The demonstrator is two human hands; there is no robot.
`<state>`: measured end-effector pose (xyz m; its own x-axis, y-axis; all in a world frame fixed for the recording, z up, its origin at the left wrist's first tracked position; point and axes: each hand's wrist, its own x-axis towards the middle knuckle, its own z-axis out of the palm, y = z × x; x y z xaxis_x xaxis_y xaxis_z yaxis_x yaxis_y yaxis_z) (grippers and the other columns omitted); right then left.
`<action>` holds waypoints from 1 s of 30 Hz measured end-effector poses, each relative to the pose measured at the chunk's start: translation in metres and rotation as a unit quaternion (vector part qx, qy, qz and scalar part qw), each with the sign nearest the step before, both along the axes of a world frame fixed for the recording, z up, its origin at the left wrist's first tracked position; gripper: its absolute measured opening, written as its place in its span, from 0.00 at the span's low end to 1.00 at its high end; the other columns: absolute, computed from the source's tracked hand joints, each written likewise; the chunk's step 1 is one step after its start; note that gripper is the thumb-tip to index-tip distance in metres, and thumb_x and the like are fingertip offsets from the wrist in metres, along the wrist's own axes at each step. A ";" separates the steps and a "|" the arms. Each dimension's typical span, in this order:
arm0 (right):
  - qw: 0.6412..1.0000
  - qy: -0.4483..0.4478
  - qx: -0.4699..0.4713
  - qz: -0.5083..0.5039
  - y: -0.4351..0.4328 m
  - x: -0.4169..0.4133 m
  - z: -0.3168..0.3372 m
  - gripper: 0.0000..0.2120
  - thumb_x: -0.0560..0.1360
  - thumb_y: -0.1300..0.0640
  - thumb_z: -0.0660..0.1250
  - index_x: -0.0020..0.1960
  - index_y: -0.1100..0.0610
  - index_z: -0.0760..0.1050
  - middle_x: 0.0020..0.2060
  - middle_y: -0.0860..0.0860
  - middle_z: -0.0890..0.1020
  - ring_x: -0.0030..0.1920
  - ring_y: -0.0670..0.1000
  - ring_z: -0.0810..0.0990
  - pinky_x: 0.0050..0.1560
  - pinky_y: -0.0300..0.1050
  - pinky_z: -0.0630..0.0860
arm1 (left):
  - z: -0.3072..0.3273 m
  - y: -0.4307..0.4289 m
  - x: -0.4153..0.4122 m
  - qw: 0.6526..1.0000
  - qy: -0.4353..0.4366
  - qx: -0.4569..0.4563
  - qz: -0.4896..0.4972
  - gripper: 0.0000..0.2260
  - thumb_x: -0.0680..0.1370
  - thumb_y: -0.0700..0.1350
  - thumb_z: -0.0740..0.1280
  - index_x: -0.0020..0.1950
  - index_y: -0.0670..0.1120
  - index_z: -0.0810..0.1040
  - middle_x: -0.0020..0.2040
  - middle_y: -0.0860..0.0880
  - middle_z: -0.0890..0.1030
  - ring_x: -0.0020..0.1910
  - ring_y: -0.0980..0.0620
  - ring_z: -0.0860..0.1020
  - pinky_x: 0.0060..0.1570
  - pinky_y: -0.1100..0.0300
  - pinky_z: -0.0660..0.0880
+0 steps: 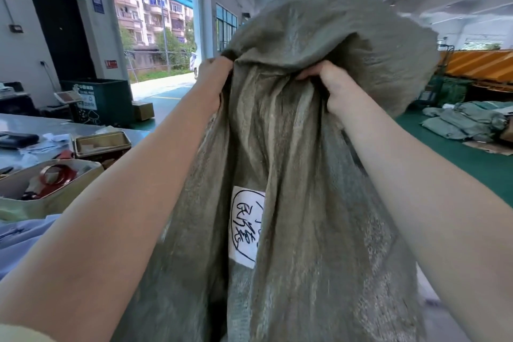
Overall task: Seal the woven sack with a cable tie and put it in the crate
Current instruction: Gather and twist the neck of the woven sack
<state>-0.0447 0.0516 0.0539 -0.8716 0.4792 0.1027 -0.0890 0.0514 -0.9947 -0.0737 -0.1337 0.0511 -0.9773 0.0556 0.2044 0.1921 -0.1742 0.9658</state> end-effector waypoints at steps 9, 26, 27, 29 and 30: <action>0.990 0.103 0.025 0.095 -0.041 0.026 0.042 0.14 0.73 0.54 0.65 0.56 0.59 0.76 0.54 0.57 0.81 0.54 0.57 0.80 0.54 0.49 0.79 | 0.011 0.041 0.027 0.970 0.092 -0.157 -0.161 0.44 0.52 0.60 0.79 0.64 0.45 0.74 0.56 0.48 0.82 0.53 0.50 0.81 0.58 0.54 0.77; 0.962 0.019 0.054 0.267 -0.032 0.036 -0.007 0.14 0.71 0.53 0.71 0.52 0.60 0.80 0.45 0.53 0.86 0.44 0.50 0.85 0.54 0.44 0.81 | 0.023 0.040 0.006 0.992 -0.029 -0.050 -0.116 0.17 0.72 0.44 0.71 0.58 0.40 0.77 0.51 0.44 0.83 0.44 0.47 0.82 0.40 0.55 0.79; 0.971 0.039 0.077 0.225 -0.041 0.035 -0.006 0.16 0.68 0.55 0.74 0.54 0.60 0.79 0.45 0.53 0.86 0.45 0.51 0.85 0.54 0.45 0.81 | 0.026 0.039 0.005 0.988 -0.028 -0.074 -0.134 0.10 0.74 0.44 0.69 0.53 0.41 0.79 0.47 0.46 0.83 0.42 0.49 0.81 0.39 0.57 0.79; 0.983 0.083 0.093 0.138 -0.051 0.029 -0.005 0.19 0.67 0.56 0.75 0.56 0.59 0.77 0.47 0.53 0.85 0.46 0.51 0.84 0.56 0.47 0.80 | 0.033 0.036 0.006 0.982 -0.021 -0.109 -0.152 0.05 0.74 0.44 0.68 0.46 0.43 0.80 0.41 0.48 0.83 0.39 0.50 0.81 0.39 0.58 0.79; 0.986 0.098 0.081 0.106 -0.053 0.025 -0.003 0.22 0.67 0.56 0.76 0.59 0.60 0.77 0.51 0.53 0.84 0.50 0.52 0.83 0.58 0.48 0.79 | 0.035 0.035 0.005 0.981 -0.015 -0.120 -0.152 0.07 0.72 0.44 0.69 0.47 0.43 0.80 0.41 0.48 0.83 0.40 0.49 0.82 0.39 0.58 0.80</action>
